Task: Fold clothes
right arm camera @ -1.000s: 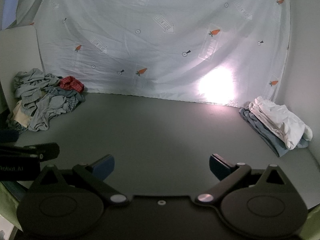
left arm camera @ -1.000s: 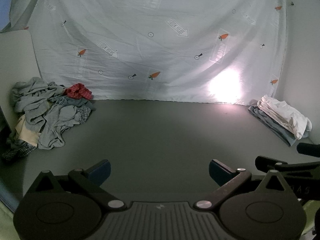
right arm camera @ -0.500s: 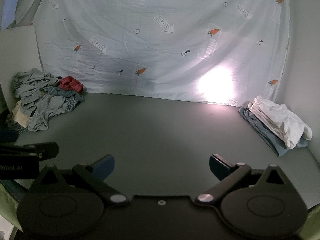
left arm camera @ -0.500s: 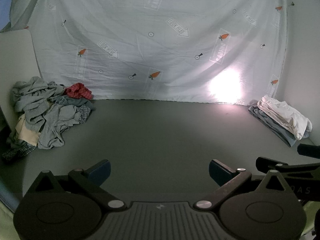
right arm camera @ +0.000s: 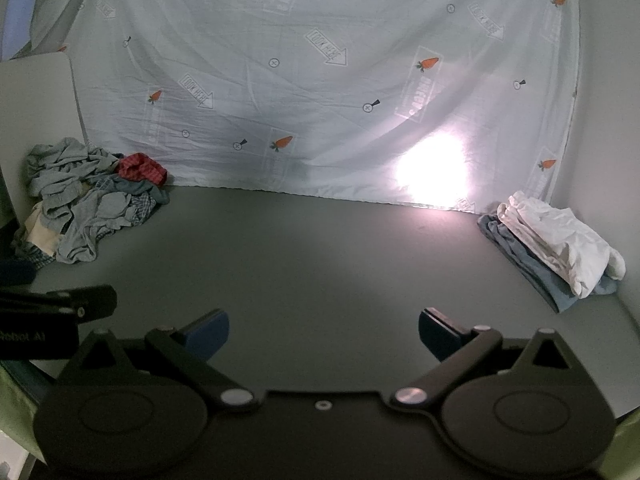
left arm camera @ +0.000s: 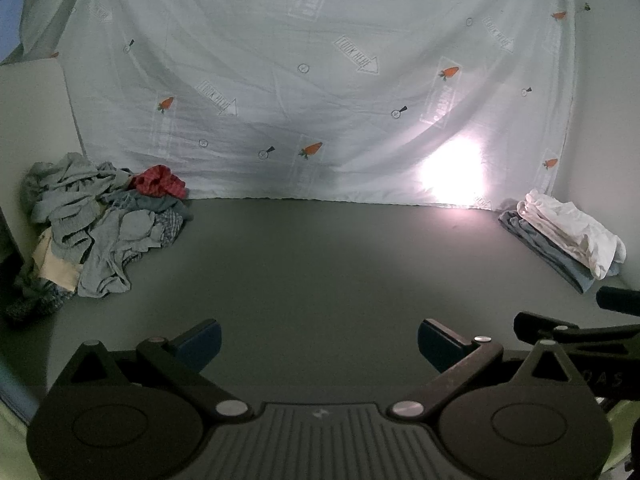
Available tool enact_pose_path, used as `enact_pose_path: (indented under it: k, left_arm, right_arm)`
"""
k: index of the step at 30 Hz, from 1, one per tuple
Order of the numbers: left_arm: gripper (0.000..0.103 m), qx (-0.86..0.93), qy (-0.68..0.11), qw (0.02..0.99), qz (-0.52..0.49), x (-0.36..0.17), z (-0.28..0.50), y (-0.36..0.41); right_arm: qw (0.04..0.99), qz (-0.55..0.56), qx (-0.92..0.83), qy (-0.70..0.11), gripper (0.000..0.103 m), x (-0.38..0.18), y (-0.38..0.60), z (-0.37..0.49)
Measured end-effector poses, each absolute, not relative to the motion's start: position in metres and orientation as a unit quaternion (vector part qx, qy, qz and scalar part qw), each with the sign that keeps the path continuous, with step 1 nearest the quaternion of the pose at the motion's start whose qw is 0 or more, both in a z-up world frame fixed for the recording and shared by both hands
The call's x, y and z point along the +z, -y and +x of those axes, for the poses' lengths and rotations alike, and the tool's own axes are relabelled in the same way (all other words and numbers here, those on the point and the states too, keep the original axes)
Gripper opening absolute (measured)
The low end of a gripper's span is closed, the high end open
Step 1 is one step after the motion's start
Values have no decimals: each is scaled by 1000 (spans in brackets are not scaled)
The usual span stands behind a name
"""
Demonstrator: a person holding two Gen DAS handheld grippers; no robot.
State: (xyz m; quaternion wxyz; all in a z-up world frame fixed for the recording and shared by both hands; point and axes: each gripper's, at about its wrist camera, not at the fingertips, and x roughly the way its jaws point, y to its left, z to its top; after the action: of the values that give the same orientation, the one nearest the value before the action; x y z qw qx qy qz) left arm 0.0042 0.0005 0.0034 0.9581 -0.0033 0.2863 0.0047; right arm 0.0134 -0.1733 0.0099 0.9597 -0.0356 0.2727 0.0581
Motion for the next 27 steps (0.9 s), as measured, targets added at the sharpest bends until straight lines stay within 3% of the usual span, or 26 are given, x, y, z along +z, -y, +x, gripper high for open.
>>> enact_pose_path:
  k: [27]
  left_arm:
    - [103, 0, -288, 958, -20, -8, 23, -2]
  right_arm:
    - [961, -34, 6, -274, 102, -3, 188, 32]
